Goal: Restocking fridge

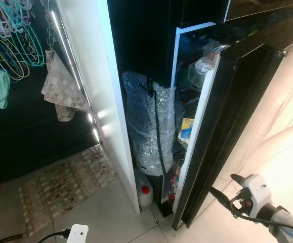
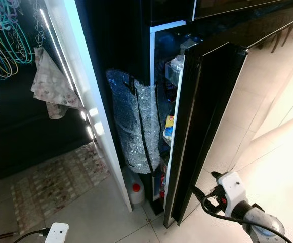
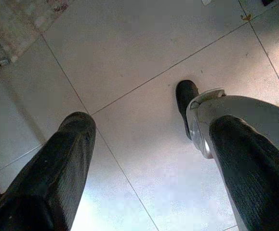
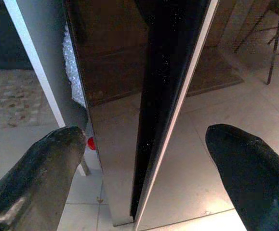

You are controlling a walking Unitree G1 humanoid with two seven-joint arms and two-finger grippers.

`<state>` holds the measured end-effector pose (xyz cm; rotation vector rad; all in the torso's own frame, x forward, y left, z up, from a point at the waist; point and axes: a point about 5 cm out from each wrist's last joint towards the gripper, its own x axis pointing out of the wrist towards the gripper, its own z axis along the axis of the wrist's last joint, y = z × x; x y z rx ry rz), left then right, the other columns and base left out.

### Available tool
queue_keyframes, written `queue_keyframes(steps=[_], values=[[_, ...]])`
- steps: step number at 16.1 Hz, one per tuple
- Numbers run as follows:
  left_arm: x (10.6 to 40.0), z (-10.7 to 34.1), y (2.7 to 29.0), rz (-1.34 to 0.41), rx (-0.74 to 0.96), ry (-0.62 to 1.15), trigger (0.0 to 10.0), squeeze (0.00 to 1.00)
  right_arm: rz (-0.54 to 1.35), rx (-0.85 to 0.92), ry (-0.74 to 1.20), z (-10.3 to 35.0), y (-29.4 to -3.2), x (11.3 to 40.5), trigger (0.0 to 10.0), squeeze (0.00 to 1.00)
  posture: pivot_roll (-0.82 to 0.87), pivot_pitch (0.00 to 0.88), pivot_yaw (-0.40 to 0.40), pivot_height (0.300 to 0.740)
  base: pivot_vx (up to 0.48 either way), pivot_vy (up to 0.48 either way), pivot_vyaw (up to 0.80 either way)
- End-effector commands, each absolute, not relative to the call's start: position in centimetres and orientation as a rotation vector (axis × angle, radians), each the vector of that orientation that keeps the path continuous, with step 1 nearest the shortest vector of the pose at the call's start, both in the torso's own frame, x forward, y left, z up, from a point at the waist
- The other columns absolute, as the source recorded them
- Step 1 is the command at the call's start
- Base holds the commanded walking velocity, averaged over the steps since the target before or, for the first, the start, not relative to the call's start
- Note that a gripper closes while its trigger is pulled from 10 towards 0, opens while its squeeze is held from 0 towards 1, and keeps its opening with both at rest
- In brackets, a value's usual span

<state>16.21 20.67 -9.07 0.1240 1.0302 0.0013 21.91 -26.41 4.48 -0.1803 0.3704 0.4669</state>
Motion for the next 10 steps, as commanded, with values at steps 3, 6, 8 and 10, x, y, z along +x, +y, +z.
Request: queue_keyframes(steps=[3, 6, 8, 10], values=[[15.9, -9.1, 20.9, 0.001, 0.133, 1.038, 10.0, 0.0, 0.476, -0.176, 0.324, 5.3, -26.2, 22.6, 10.0, 0.0, -0.07, 0.0, 0.069, 0.74, 0.0, 0.0, 0.0], [16.0, -9.1, 20.9, 0.003, 0.132, 1.038, 10.0, 0.0, 0.496, -0.186, 0.303, 5.7, -25.6, 23.8, 10.0, 0.0, -0.07, 0.0, 0.069, 0.74, 0.0, 0.0, 0.0], [16.0, -9.1, 21.0, 0.005, 0.132, 1.037, 10.0, 0.0, 0.516, -0.173, 0.278, 6.2, -25.0, 24.2, 10.0, 0.0, -0.06, 0.0, 0.07, 0.74, 0.0, 0.0, 0.0], [16.0, -9.1, 21.0, 0.005, 0.135, 1.036, 10.0, 0.0, 0.553, -0.164, 0.265, 6.4, -24.4, 24.6, 10.0, 0.0, -0.07, 0.0, 0.072, 0.74, 0.0, 0.0, 0.0]])
